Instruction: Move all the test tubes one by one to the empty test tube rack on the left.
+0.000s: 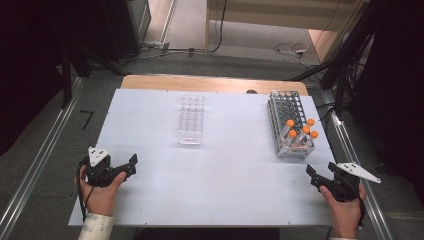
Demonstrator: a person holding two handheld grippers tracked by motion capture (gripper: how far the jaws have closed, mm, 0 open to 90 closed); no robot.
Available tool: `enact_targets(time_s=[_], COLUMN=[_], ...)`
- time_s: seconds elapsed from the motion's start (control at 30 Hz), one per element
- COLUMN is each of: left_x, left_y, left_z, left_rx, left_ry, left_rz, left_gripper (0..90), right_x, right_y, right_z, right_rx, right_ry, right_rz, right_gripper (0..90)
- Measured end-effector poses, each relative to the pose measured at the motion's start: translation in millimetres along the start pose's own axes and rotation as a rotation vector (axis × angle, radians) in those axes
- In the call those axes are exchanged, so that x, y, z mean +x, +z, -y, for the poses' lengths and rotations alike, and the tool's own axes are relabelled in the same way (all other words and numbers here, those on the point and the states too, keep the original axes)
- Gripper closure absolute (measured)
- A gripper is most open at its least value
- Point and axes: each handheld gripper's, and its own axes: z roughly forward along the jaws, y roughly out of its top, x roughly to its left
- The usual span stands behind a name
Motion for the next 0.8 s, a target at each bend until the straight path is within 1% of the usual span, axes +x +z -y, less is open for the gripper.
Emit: enact_targets(time_s=[0.17,0.33,0.47,0.53,0.57,0.7,0.8], left_x=[2.1,0.8,-1.7,-2.7,-3.7,-4.3,-4.5], left_y=[0.8,0.5,1.2,1.4,0.8,0.7,2.1], left_z=[-0.6,-1.0,-0.8,-0.6,-1.1,-1.4,-1.2], left_rx=[-0.007,-0.01,-0.01,-0.014,-0.022,-0.032,-0.028], left_ry=[-0.006,-0.006,-0.001,0.001,0.003,0.008,0.01], left_rz=[0.006,0.016,0.024,0.022,0.027,0.028,0.025], left_gripper=[4.8,4.8,4.8,4.8,4.8,4.8,4.8], right_x=[-0.1,0.9,1.2,1.0,1.2,1.5,1.6], right_y=[-1.2,-1.7,-3.0,-3.1,-3.0,-1.1,0.0], right_z=[-0.3,-0.3,-2.8,-4.1,-4.9,-8.5,-12.1], right_rx=[-0.005,-0.002,-0.013,-0.02,-0.021,-0.023,-0.03], right_ry=[-0.006,-0.008,-0.02,-0.028,-0.028,-0.049,-0.062], right_rz=[0.004,0.006,0.015,0.017,0.016,0.024,0.03], right_gripper=[16.3,16.4,16.5,16.6,16.7,17.2,17.2])
